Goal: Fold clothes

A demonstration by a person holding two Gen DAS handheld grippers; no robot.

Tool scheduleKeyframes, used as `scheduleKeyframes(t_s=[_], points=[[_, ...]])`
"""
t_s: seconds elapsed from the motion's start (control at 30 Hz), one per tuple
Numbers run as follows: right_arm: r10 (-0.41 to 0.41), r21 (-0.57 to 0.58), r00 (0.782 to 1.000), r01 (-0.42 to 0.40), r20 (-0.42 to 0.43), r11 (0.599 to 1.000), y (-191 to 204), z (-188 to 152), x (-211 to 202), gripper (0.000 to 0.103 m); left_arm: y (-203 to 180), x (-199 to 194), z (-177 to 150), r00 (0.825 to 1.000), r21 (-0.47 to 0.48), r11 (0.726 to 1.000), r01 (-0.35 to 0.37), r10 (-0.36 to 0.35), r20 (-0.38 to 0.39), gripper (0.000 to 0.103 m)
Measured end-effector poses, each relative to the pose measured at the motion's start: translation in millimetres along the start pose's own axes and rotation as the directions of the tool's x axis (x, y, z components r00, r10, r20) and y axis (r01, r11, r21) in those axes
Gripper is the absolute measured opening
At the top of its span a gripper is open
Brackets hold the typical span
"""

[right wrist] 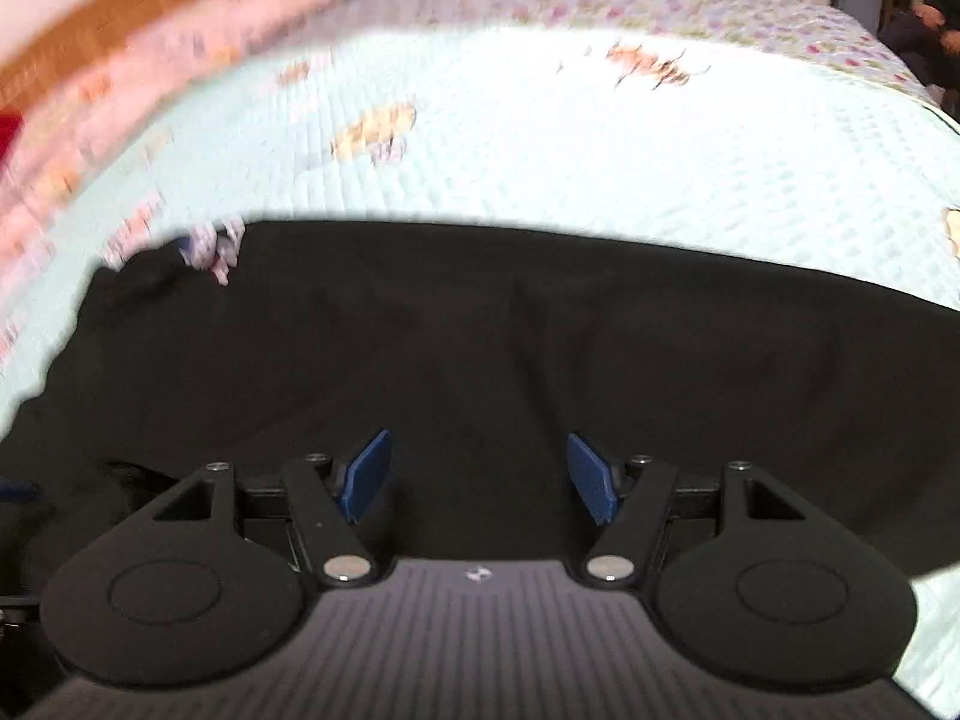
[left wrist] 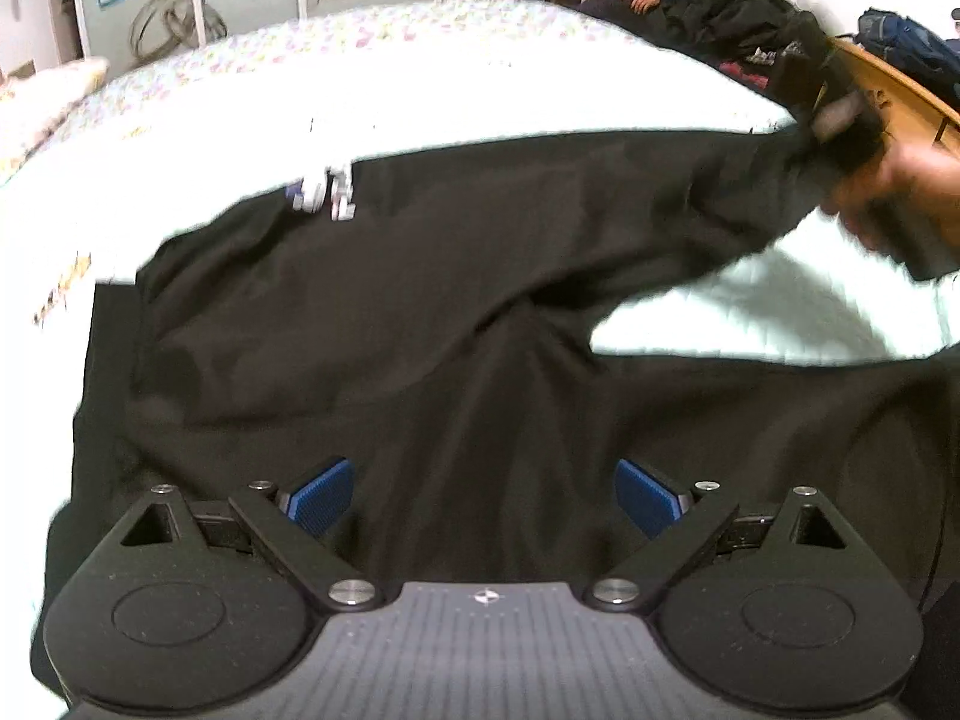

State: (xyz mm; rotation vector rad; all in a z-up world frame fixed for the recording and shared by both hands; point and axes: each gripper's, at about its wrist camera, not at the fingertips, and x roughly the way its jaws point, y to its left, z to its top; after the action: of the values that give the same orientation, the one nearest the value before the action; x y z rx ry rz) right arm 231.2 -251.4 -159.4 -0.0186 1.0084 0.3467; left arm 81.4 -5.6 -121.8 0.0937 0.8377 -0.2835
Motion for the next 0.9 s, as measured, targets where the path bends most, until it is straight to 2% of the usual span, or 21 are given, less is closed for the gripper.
scheduleKeyframes(t_s=[0.17,0.23,0.33,0.37,0.4,0.47,0.53,0.63,0.7,0.73,0.8,0.83,0.9], points=[[-0.041,-0.074,0.995,0.034,-0.092,0.997,11.6,-33.9,-6.8,0.066,0.2,0.0,16.8,0.999,-0.008,1.000,0.010,-0.010,0.045,0.095],[-0.037,-0.066,0.995,0.031,-0.091,0.997,6.4,-39.3,-15.8,0.065,0.5,7.5,20.0,0.999,-0.015,0.999,0.029,-0.028,0.034,0.095],[-0.029,-0.016,0.999,0.028,-0.040,0.999,2.9,-37.2,-25.3,0.063,-5.8,16.9,17.2,1.000,0.011,1.000,0.015,-0.015,0.010,0.095],[0.012,0.012,1.000,-0.012,-0.019,1.000,4.1,-36.6,-28.8,0.063,-7.6,18.4,15.0,1.000,0.023,1.000,0.020,-0.020,0.002,0.095],[0.094,0.049,0.996,-0.094,0.005,0.994,7.8,-36.8,-32.8,0.063,-9.5,19.0,12.7,1.000,0.038,0.999,0.027,-0.027,-0.004,0.095],[0.262,0.134,0.965,-0.263,0.028,0.955,16.4,-41.8,-33.4,0.063,-15.1,19.1,7.8,0.999,0.081,0.996,0.035,-0.034,-0.015,0.095],[0.381,0.199,0.924,-0.380,0.034,0.904,28.5,-50.6,-27.3,0.063,-19.8,20.2,3.2,0.999,0.121,0.992,0.033,-0.029,-0.031,0.095],[0.542,0.273,0.836,-0.544,0.089,0.794,44.0,-65.4,-17.7,0.064,-17.4,20.0,-3.2,0.998,0.121,0.992,0.041,-0.036,-0.043,0.095],[0.594,0.342,0.789,-0.607,0.156,0.717,40.5,-67.1,-10.5,0.064,-8.2,17.4,-7.3,0.997,0.080,0.995,0.057,-0.054,-0.048,0.095],[0.598,0.376,0.783,-0.613,0.172,0.694,39.3,-67.5,-4.9,0.064,-4.5,16.7,-8.9,0.997,0.062,0.996,0.056,-0.053,-0.051,0.095],[0.580,0.415,0.797,-0.590,0.166,0.692,43.3,-63.5,6.6,0.064,0.7,15.0,-11.7,0.997,0.046,0.998,0.047,-0.044,-0.055,0.095],[0.584,0.440,0.794,-0.591,0.168,0.676,43.7,-59.3,13.8,0.065,2.2,13.9,-12.4,0.998,0.044,0.998,0.043,-0.040,-0.054,0.095],[0.626,0.486,0.755,-0.630,0.198,0.606,44.1,-55.3,23.8,0.065,4.8,11.7,-11.5,0.998,0.041,0.998,0.040,-0.038,-0.043,0.095]])
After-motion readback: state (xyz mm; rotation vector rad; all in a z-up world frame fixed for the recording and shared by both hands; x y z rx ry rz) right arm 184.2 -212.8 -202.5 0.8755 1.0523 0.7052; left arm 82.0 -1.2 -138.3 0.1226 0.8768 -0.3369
